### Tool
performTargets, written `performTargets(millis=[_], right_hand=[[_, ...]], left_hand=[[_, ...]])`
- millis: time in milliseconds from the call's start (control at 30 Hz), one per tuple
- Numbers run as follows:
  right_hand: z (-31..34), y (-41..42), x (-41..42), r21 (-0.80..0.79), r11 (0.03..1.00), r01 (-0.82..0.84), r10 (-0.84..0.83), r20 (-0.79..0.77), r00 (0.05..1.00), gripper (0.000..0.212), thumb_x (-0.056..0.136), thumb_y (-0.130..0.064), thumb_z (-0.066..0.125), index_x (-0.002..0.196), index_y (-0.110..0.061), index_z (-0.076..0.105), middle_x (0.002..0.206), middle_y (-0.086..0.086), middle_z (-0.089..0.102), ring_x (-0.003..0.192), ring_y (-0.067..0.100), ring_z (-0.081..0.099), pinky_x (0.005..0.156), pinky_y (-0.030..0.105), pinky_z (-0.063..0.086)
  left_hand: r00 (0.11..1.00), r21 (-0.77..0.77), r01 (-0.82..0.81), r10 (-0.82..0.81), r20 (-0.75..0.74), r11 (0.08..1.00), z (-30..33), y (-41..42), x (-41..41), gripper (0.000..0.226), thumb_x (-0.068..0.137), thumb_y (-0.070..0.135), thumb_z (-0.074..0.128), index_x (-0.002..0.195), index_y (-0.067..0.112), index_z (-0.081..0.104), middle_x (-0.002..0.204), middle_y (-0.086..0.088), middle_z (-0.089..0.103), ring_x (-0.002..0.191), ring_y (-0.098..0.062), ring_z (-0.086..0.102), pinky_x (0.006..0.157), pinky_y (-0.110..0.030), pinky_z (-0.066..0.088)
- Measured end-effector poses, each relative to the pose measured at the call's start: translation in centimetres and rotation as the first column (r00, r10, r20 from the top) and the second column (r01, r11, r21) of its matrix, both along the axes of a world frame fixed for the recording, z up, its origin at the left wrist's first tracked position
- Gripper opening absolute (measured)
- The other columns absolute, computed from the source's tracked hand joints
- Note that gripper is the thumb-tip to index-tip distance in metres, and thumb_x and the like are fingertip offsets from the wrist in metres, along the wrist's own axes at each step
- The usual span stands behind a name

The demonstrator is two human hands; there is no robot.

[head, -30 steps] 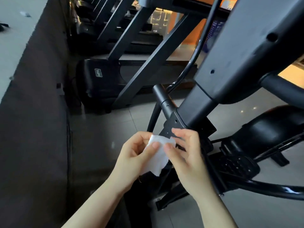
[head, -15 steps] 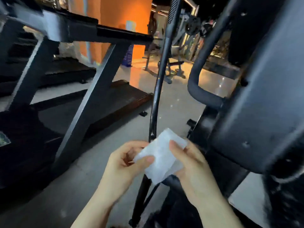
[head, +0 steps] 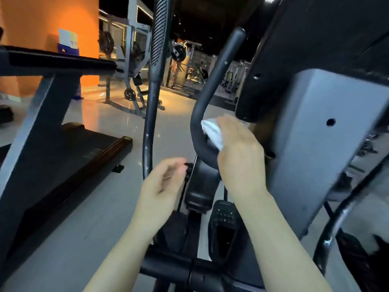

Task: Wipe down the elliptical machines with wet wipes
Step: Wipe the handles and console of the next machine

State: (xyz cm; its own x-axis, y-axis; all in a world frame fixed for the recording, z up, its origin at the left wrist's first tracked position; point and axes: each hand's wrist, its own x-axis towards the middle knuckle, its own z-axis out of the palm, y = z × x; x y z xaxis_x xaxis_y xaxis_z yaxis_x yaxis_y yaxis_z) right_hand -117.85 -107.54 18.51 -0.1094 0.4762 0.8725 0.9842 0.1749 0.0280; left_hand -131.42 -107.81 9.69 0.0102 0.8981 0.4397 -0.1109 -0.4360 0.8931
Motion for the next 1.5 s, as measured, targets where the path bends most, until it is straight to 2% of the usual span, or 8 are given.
performTargets(millis=[133,300,500,700,900,1000,1167,1500], right_hand=[[-1.8,2.7,-0.8,-0.517,0.810,0.277,-0.095,0.351,0.932,0.028,0.081,0.007,0.052,0.105,-0.007,0.056,0.103,0.007,0.057,0.099,0.028,0.062,0.060,0.032,0.038],[-4.8,1.9,2.6,-0.315,0.918,0.242,-0.034,0.546,0.837,0.053,0.069,0.000,0.032,0.099,-0.002,0.076,0.102,0.014,0.074,0.093,0.023,0.073,0.068,0.026,0.057],[-5.9,-1.2,2.8,-0.329,0.836,0.439,-0.256,0.474,0.842,0.048,0.082,0.004,0.032,0.111,0.006,0.070,0.115,0.023,0.068,0.100,0.032,0.071,0.072,0.035,0.061],[-4.8,1.0,-1.8,-0.349,0.687,0.638,-0.676,0.014,0.736,0.066,0.046,0.021,0.061,0.107,-0.004,0.070,0.109,0.010,0.073,0.085,0.026,0.073,0.074,0.021,0.046],[-7.4,5.7,-5.5,-0.137,0.714,0.687,-0.681,-0.365,0.635,0.028,0.080,0.007,0.062,0.105,-0.006,0.066,0.111,0.003,0.068,0.109,0.017,0.059,0.090,0.015,0.042],[-8.8,7.5,-7.3,-0.094,0.677,0.730,-0.702,-0.381,0.602,0.037,0.080,0.007,0.070,0.116,-0.003,0.067,0.119,0.010,0.068,0.118,0.023,0.061,0.099,0.030,0.047],[-8.5,8.8,-9.4,-0.140,0.739,0.659,-0.672,-0.231,0.704,0.054,0.069,0.013,0.048,0.120,0.003,0.065,0.126,0.015,0.064,0.119,0.030,0.060,0.110,0.018,0.032],[-6.1,9.0,-7.0,-0.162,0.663,0.731,-0.749,-0.132,0.649,0.034,0.075,0.006,0.049,0.102,-0.001,0.070,0.100,0.012,0.072,0.092,0.031,0.068,0.079,0.032,0.055]], left_hand=[[0.999,0.119,-0.046,0.048,-0.011,0.992,1.2,2.6,-0.5,0.021,0.100,0.013,0.051,0.100,0.027,0.066,0.098,0.015,0.068,0.096,0.006,0.061,0.083,-0.007,0.042],[0.974,0.255,0.043,0.016,-0.225,0.966,1.0,9.0,-0.8,0.021,0.102,0.031,0.043,0.112,0.037,0.061,0.113,0.025,0.061,0.109,0.016,0.051,0.090,-0.001,0.032],[0.650,0.406,0.488,-0.010,-0.760,0.773,-0.9,17.3,0.3,0.048,0.098,0.056,0.015,0.146,0.052,0.009,0.154,0.034,0.001,0.145,0.010,-0.008,0.119,-0.026,-0.009],[0.664,0.458,0.629,-0.127,-0.737,0.628,-1.4,20.6,-0.4,0.053,0.104,0.054,0.007,0.152,0.037,0.020,0.160,0.017,0.020,0.150,-0.003,0.007,0.122,-0.029,-0.002],[0.670,0.449,0.696,-0.280,-0.688,0.560,-1.6,22.4,-0.3,0.056,0.103,0.053,0.000,0.152,0.033,0.017,0.158,0.032,0.005,0.148,0.003,0.005,0.121,-0.032,-0.001],[0.699,0.476,0.689,-0.326,-0.637,0.546,-1.9,22.6,-0.1,0.055,0.105,0.049,0.002,0.153,0.029,0.019,0.158,0.029,0.009,0.148,0.002,0.008,0.121,-0.037,0.004],[0.694,0.454,0.710,-0.427,-0.580,0.538,-2.0,23.5,-0.1,0.050,0.105,0.047,0.004,0.153,0.040,0.015,0.155,0.035,0.018,0.147,0.001,0.017,0.121,-0.041,0.004],[0.601,0.292,0.795,-0.622,-0.502,0.532,-1.0,22.5,-0.8,0.054,0.096,0.066,0.002,0.148,0.053,0.014,0.149,0.037,0.028,0.144,0.006,0.023,0.123,-0.037,0.005]])
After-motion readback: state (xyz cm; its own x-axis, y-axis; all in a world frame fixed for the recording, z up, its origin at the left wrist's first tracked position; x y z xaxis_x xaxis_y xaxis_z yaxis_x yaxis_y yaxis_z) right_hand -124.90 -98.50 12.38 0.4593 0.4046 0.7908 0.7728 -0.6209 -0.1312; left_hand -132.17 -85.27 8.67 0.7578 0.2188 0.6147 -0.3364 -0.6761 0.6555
